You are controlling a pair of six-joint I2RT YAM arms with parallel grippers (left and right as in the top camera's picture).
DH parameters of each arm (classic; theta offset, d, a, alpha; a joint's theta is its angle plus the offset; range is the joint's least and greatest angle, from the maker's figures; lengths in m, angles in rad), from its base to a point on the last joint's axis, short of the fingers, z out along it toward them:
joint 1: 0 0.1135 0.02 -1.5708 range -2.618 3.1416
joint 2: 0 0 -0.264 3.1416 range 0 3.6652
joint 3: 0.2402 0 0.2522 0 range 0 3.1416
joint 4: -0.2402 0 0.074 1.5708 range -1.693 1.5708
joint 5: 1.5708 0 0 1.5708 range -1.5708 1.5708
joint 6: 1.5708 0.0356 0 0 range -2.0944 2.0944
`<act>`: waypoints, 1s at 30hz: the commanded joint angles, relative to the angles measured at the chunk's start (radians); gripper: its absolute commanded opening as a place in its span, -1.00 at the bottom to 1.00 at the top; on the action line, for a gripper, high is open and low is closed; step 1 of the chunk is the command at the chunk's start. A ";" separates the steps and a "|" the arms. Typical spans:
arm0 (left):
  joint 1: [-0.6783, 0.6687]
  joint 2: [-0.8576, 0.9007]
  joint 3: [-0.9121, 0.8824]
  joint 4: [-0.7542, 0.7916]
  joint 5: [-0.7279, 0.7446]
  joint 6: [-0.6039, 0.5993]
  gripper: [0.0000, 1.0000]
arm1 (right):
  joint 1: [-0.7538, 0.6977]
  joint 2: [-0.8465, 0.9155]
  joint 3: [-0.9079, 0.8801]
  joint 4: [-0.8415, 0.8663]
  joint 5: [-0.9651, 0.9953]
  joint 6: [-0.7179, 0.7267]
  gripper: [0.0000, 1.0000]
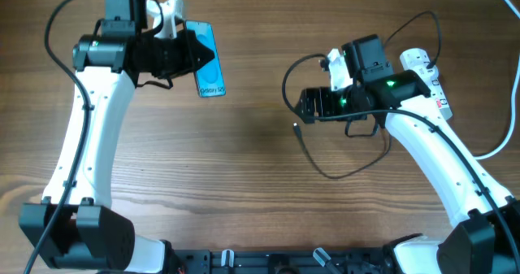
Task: Plug charger to phone and switch on socket
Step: 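Grasp the black USB-C cable end with the right gripper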
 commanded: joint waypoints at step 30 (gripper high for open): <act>0.149 0.006 -0.569 0.469 0.710 0.037 -0.92 | 0.200 0.445 -0.185 0.242 0.510 -0.046 -0.28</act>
